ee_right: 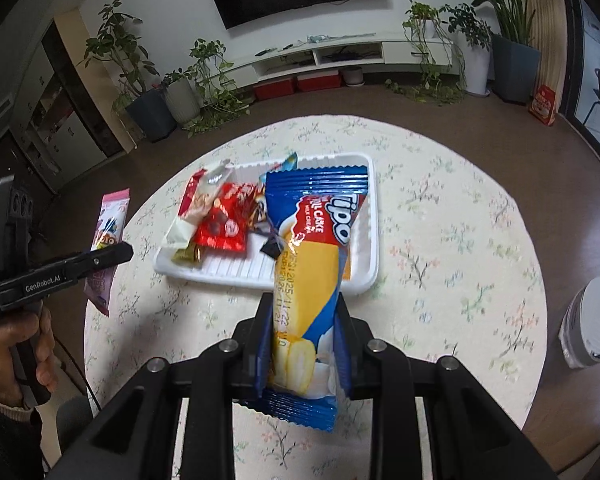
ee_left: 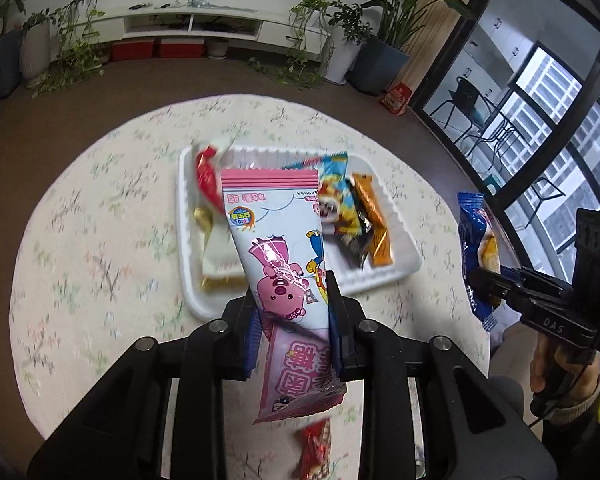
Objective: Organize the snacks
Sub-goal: 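Lift the pink tube and Tipo cake and carry them over the tray, then open both tools to release the pink tube and Tipo cake into the tray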
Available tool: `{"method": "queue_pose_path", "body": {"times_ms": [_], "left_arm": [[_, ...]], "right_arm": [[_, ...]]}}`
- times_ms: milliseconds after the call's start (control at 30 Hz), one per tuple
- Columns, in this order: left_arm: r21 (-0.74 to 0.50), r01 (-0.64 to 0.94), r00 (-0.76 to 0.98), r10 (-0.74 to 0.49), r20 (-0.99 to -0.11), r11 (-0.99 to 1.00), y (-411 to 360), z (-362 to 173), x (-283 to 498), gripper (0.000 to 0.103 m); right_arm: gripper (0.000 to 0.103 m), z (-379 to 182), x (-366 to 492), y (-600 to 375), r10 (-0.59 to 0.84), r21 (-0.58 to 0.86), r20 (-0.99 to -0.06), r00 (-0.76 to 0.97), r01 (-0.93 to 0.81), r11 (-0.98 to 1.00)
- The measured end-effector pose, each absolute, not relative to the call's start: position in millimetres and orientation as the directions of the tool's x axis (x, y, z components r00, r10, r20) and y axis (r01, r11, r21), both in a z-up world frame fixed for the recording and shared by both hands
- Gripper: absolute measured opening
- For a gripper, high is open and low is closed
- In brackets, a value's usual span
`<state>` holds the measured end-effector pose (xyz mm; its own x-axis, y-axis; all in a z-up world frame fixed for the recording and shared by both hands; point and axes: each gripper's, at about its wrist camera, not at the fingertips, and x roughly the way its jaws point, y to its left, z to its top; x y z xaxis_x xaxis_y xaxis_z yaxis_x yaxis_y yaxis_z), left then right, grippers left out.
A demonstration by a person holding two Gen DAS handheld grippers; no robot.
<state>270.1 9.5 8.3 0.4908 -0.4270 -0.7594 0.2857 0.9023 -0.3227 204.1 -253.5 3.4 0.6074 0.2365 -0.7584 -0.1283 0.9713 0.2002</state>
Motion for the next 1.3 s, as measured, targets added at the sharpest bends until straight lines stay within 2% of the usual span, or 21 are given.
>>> {"method": "queue_pose_path", "body": {"times_ms": [233, 467, 933, 1300], "left_arm": [[-0.311, 0.302, 0.474, -0.425, -0.771, 0.901, -16.9, 21.8, 330.1, 0.025], [-0.296, 0.298, 0.442, -0.406, -0.8, 0.907, -43.7, 13.2, 383.9, 0.025], [-0.257, 0.304, 0.386, -0.365, -0.847, 0.917, -75.3, -34.1, 408.0, 0.025], [-0.202, 0.305, 0.399, -0.318, -0.86, 0.931, -87.9, -49.0, 412.2, 0.026]], "right_arm": [[0.029, 13.4, 262.0, -255.5, 0.23, 0.188, -0.771, 0.594, -0.133, 0.973], [0.029, 4.6, 307.7, -245.0, 0.211, 0.141, -0.806, 0.553, -0.167, 0.976], [0.029, -37.1, 345.1, -234.8, 0.199, 0.131, -0.86, 0.469, -0.173, 0.976], [0.029, -47.0, 353.9, -229.2, 0.171, 0.102, -0.873, 0.457, -0.171, 0.98]]}}
